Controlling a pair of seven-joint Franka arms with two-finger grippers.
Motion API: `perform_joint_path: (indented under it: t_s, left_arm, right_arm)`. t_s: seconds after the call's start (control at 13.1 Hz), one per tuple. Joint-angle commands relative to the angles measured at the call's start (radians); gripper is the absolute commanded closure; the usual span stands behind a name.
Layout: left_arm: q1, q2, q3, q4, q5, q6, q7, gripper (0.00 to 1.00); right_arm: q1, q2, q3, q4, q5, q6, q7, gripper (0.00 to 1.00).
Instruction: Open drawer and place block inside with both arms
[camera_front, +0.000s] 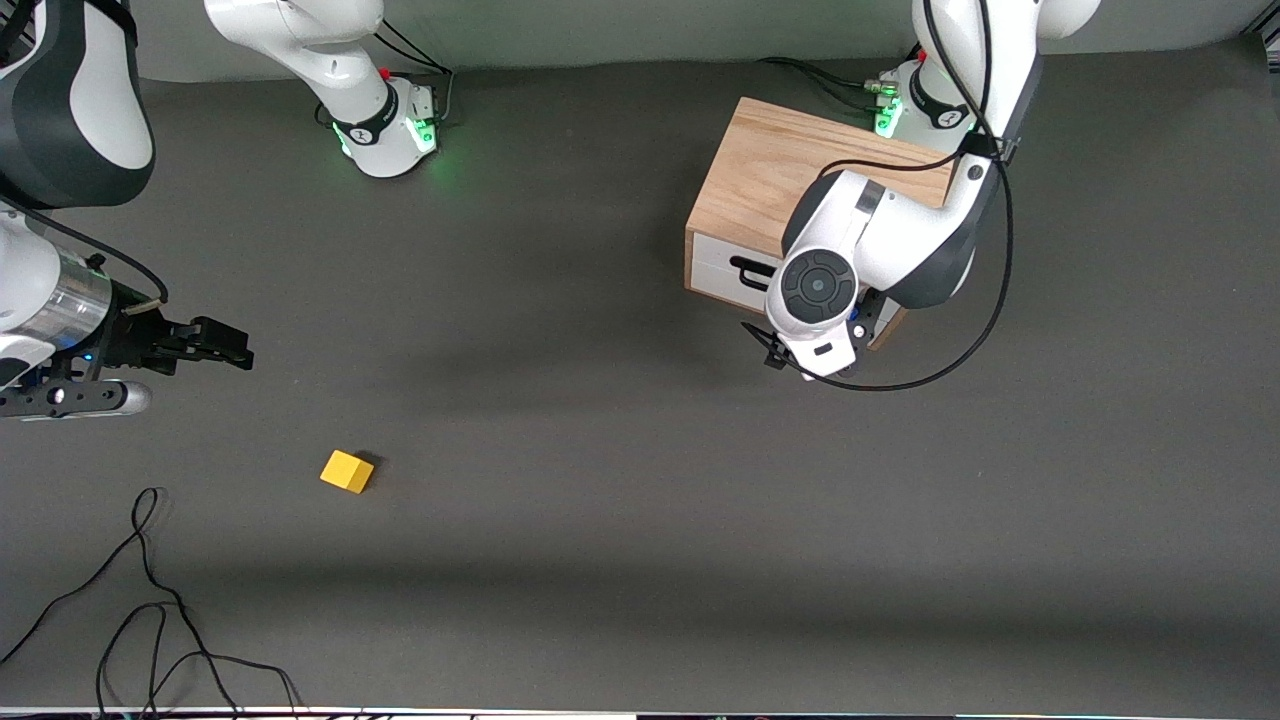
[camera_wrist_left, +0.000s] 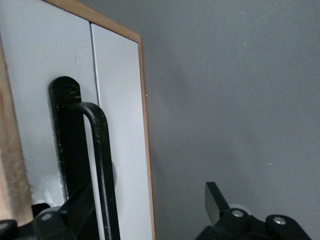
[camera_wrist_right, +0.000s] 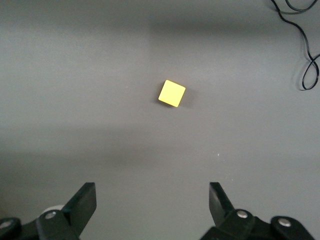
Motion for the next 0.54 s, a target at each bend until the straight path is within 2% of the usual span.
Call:
perform_joint_path:
  t_s: [0.0,0.46]
  left_arm:
    - [-0.019,-0.016,0.006,-0.045,0.006,0.038,-0.014,0.00]
    - [-0.040,-0.007,0.005,-0.057,0.006,0.061,-0.018,0.00]
  right_arm:
    - [0.011,-0.011,-0.006,-0.020,0.018,0.012,-0.010,0.00]
    - [0.011,0.009,-0.004,-0.029,0.018,0.024,-0.010,0.00]
